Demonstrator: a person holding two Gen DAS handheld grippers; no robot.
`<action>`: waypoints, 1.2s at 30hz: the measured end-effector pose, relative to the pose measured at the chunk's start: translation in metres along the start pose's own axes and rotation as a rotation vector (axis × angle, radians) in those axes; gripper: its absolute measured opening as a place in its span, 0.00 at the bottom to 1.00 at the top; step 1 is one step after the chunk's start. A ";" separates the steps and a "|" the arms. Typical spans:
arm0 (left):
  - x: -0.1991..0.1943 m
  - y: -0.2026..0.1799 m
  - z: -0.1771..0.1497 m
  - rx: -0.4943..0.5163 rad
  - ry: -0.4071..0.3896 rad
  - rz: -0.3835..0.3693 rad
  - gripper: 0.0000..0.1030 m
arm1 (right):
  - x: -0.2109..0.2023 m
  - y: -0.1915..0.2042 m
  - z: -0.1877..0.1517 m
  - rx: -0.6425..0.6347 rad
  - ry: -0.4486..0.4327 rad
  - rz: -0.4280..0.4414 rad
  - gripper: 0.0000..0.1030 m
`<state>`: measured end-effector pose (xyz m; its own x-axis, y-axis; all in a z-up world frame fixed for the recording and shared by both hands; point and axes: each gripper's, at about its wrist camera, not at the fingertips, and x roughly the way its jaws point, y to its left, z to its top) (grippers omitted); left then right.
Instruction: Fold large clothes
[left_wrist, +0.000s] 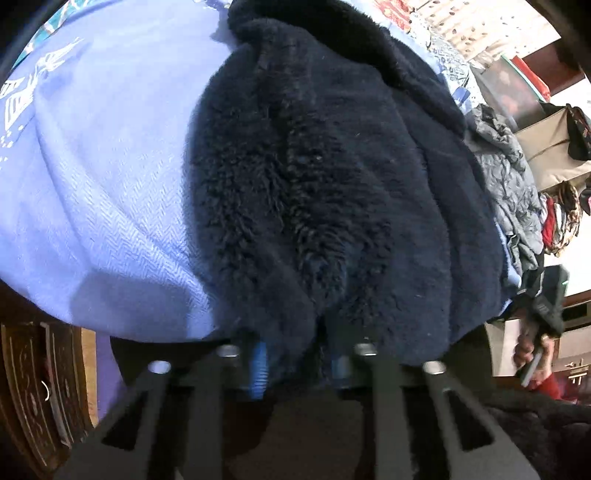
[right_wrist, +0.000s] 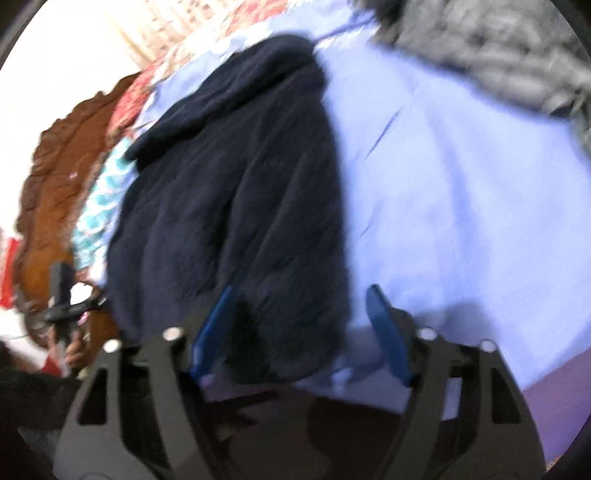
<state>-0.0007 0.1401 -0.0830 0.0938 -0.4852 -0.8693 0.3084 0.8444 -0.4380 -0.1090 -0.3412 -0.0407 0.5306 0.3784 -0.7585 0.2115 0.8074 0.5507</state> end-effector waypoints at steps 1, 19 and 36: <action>-0.008 -0.002 0.000 -0.012 -0.007 -0.020 0.39 | 0.009 0.008 -0.007 -0.004 0.034 0.027 0.11; -0.101 0.009 0.130 -0.315 -0.256 -0.346 0.31 | -0.018 0.041 0.191 0.155 -0.282 0.391 0.09; -0.036 0.010 0.407 -0.431 -0.176 -0.075 0.34 | 0.081 0.028 0.456 0.314 -0.301 0.119 0.09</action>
<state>0.3844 0.0734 0.0377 0.2564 -0.5484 -0.7960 -0.0976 0.8046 -0.5858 0.3145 -0.4946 0.0719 0.7716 0.2745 -0.5739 0.3489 0.5717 0.7426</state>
